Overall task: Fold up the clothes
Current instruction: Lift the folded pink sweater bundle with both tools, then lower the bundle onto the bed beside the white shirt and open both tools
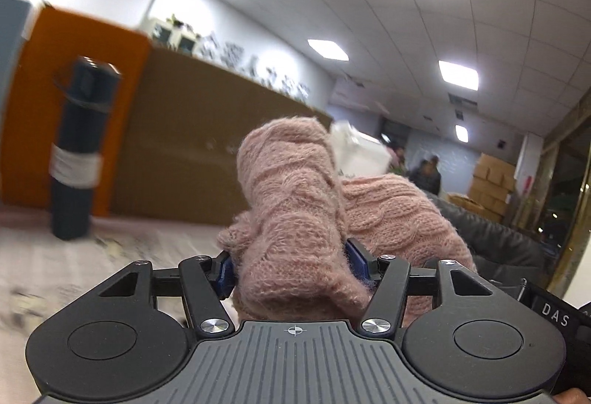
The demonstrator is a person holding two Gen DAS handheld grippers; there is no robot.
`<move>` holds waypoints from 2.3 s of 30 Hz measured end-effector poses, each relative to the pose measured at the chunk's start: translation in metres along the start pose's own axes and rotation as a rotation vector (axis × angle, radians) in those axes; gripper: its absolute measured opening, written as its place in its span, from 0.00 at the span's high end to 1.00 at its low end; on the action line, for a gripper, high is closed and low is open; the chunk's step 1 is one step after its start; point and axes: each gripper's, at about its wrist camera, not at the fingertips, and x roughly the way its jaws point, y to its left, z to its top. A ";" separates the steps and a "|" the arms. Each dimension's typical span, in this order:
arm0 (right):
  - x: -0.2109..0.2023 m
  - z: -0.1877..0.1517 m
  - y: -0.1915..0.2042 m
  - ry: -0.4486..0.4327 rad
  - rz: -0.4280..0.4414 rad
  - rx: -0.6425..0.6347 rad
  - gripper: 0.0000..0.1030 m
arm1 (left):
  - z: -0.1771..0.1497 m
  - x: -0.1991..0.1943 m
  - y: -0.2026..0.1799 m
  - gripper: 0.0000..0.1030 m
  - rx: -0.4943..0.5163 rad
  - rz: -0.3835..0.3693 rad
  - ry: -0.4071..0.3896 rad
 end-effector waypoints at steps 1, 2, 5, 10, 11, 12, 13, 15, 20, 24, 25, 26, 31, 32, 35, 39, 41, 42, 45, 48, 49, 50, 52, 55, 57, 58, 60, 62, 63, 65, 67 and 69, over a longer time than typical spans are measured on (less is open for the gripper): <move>0.000 0.000 -0.006 -0.004 -0.030 -0.016 0.52 | -0.003 0.010 -0.001 0.44 0.009 -0.005 0.012; 0.000 0.000 -0.012 -0.008 -0.059 -0.033 0.52 | -0.007 0.016 -0.001 0.44 0.019 -0.010 0.020; 0.006 -0.006 -0.030 -0.004 -0.132 -0.029 0.51 | -0.016 0.039 0.001 0.44 0.030 0.005 0.044; 0.024 -0.019 -0.046 0.083 -0.241 -0.008 0.43 | -0.027 0.050 0.005 0.40 0.040 0.056 0.082; 0.025 -0.020 -0.046 0.095 -0.248 -0.007 0.42 | -0.029 0.050 0.006 0.40 0.041 0.066 0.088; 0.026 -0.021 -0.046 0.106 -0.252 -0.006 0.37 | -0.030 0.051 0.006 0.36 0.042 0.076 0.095; 0.028 -0.021 -0.047 0.119 -0.263 -0.003 0.29 | -0.032 0.052 0.007 0.32 0.044 0.087 0.102; 0.032 -0.022 -0.051 0.150 -0.278 0.014 0.23 | -0.036 0.053 0.009 0.20 0.047 0.107 0.115; 0.032 -0.022 -0.060 0.171 -0.270 0.074 0.13 | -0.031 0.050 0.010 0.07 0.026 0.134 0.120; 0.018 -0.020 -0.069 0.121 -0.152 0.170 0.01 | -0.027 0.018 0.014 0.03 0.057 0.105 0.099; 0.014 -0.019 -0.072 0.104 -0.122 0.195 0.00 | -0.026 0.008 0.017 0.03 0.069 0.104 0.092; 0.010 -0.019 -0.074 0.084 -0.103 0.214 0.00 | -0.025 -0.003 0.020 0.03 0.082 0.104 0.085; -0.007 -0.015 -0.065 -0.014 -0.100 0.200 0.00 | -0.017 -0.058 0.037 0.00 0.138 0.142 0.040; -0.011 -0.014 -0.057 -0.027 -0.116 0.174 0.00 | -0.015 -0.069 0.042 0.00 0.144 0.158 0.028; -0.021 -0.019 -0.030 -0.055 -0.127 0.130 0.00 | -0.010 -0.099 0.058 0.00 0.143 0.190 -0.001; -0.021 -0.034 0.011 -0.017 -0.067 0.140 0.00 | -0.003 -0.129 0.076 0.00 0.130 0.236 -0.039; -0.015 -0.043 0.035 0.014 -0.048 0.117 0.00 | -0.001 -0.142 0.084 0.00 0.126 0.242 -0.057; -0.011 -0.048 0.047 0.029 -0.032 0.112 0.00 | -0.001 -0.149 0.088 0.00 0.124 0.241 -0.063; -0.002 -0.062 0.083 0.058 -0.003 0.120 0.00 | -0.002 -0.163 0.101 0.00 0.124 0.238 -0.084; 0.005 -0.076 0.123 0.057 -0.004 0.093 0.00 | -0.006 -0.173 0.114 0.00 0.097 0.244 -0.118; 0.006 -0.081 0.136 0.049 -0.011 0.075 0.00 | -0.008 -0.174 0.119 0.00 0.083 0.243 -0.127; 0.006 -0.087 0.149 0.026 -0.037 0.043 0.00 | -0.009 -0.175 0.123 0.00 0.075 0.251 -0.135; 0.006 -0.099 0.173 -0.032 -0.135 -0.044 0.00 | -0.012 -0.175 0.130 0.00 0.064 0.274 -0.151; 0.010 -0.116 0.196 -0.106 -0.279 -0.174 0.00 | -0.015 -0.177 0.135 0.00 0.069 0.317 -0.185; 0.014 -0.125 0.202 -0.134 -0.342 -0.237 0.00 | -0.017 -0.180 0.135 0.00 0.069 0.348 -0.222; 0.016 -0.129 0.205 -0.147 -0.367 -0.268 0.00 | -0.018 -0.181 0.135 0.00 0.073 0.362 -0.233; 0.019 -0.137 0.209 -0.169 -0.397 -0.324 0.00 | -0.018 -0.182 0.135 0.00 0.076 0.365 -0.243; 0.022 -0.145 0.212 -0.190 -0.426 -0.380 0.00 | -0.020 -0.184 0.131 0.00 0.094 0.367 -0.272; 0.024 -0.149 0.215 -0.203 -0.440 -0.412 0.00 | -0.021 -0.186 0.130 0.00 0.104 0.369 -0.288; 0.027 -0.157 0.219 -0.226 -0.462 -0.472 0.00 | -0.023 -0.188 0.124 0.00 0.136 0.360 -0.324; 0.030 -0.158 0.218 -0.228 -0.479 -0.483 0.00 | -0.025 -0.190 0.119 0.00 0.169 0.356 -0.351; 0.031 -0.156 0.215 -0.227 -0.488 -0.472 0.00 | -0.026 -0.189 0.114 0.00 0.199 0.345 -0.362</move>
